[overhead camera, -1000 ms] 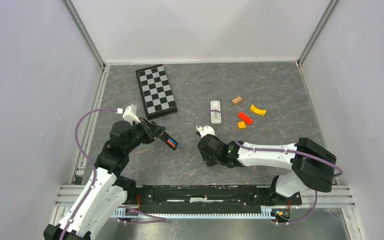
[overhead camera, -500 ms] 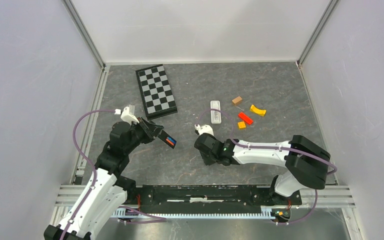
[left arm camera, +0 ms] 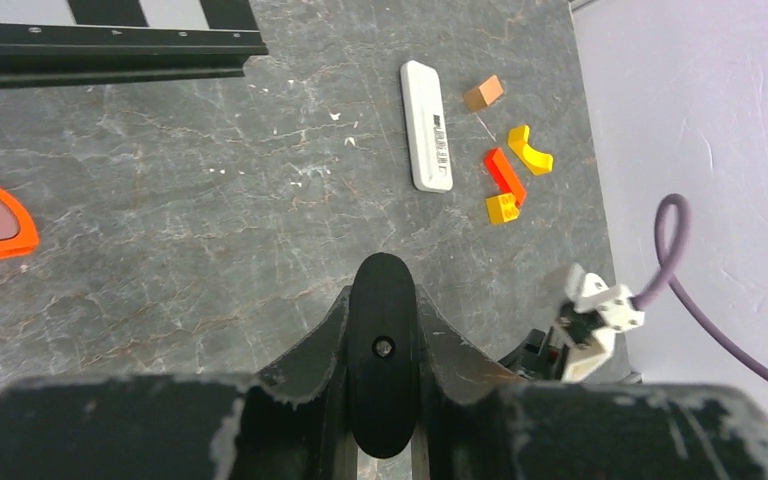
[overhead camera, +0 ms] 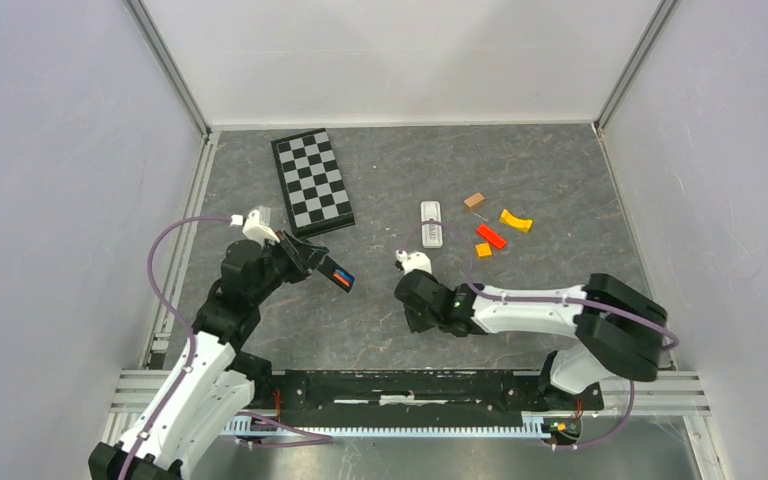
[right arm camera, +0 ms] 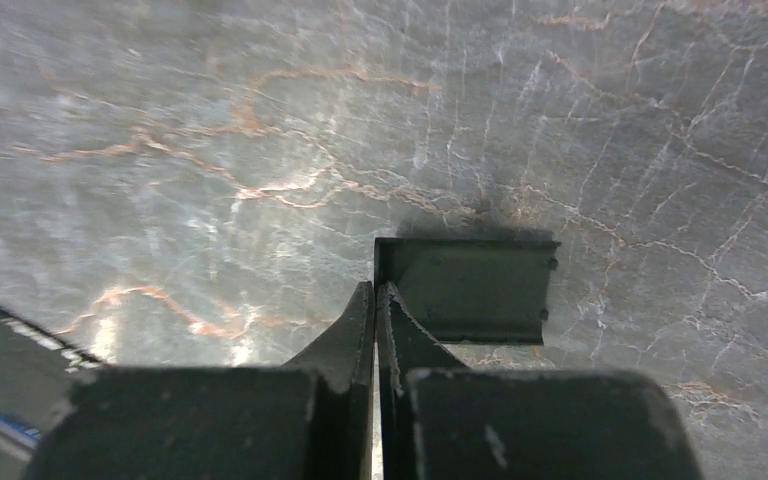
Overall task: Load the batteries into the remote control
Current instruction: Pick up the battery cover at the center of the board, then load the battery cover into the remote control.
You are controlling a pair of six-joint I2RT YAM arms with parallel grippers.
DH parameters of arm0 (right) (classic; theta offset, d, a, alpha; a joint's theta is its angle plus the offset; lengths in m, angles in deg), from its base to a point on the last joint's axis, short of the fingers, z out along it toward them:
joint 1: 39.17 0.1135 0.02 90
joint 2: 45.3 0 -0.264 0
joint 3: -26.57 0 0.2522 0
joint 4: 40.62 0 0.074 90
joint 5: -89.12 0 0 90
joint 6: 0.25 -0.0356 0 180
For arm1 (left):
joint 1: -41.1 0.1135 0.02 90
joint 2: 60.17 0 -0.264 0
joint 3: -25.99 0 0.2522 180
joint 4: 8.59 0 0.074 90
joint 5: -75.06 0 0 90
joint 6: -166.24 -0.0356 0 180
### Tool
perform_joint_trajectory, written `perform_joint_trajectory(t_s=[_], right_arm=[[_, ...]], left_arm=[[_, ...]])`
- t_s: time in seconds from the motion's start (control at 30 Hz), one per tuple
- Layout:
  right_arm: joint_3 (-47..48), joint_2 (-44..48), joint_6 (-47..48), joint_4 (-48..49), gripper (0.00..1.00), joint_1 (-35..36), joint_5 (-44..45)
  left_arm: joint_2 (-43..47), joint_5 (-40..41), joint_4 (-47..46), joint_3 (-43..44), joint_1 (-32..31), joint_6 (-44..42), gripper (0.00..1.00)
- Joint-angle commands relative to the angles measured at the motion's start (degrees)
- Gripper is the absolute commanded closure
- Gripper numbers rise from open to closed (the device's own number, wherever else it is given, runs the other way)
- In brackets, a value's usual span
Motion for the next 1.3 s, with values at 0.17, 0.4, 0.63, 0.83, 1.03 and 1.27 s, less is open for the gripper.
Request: perform_joint_trajectory(t_s=[0.17,0.4,0.63,0.83,1.03,1.27], right_arm=[[-9.53,21.12,-5.07,25.62,1.00,-6.19,-4.74],[-9.08,29.39,-10.56,42.38,1.00,-9.63,-7.69],[-5.69,23.76,-26.69,58.20,1.00,-12.01,-13.39],[-0.69,15.01,-36.63,66.57,1.00,-12.24,-17.06],[1.30,12.07,-39.87,69.30,1.00,-12.24,-17.92],[-1.17,13.67,-41.13,66.67,1.00,-12.23,-15.70]], left_arm=[[-6.30,-9.03,-19.28,-1.82,-0.21,9.26,0.98],[-11.31,-11.98,-42.72,-6.78,-0.17,26.59,0.98],[-15.45,-9.84,-57.51,-7.39,-0.22,39.20,0.98],[-18.12,-7.81,-59.33,-5.39,-0.21,40.50,0.98],[-20.60,-7.06,-61.60,-5.44,-0.22,42.69,0.98],[-20.74,-6.71,-63.05,-5.36,-0.20,45.52,0.98]])
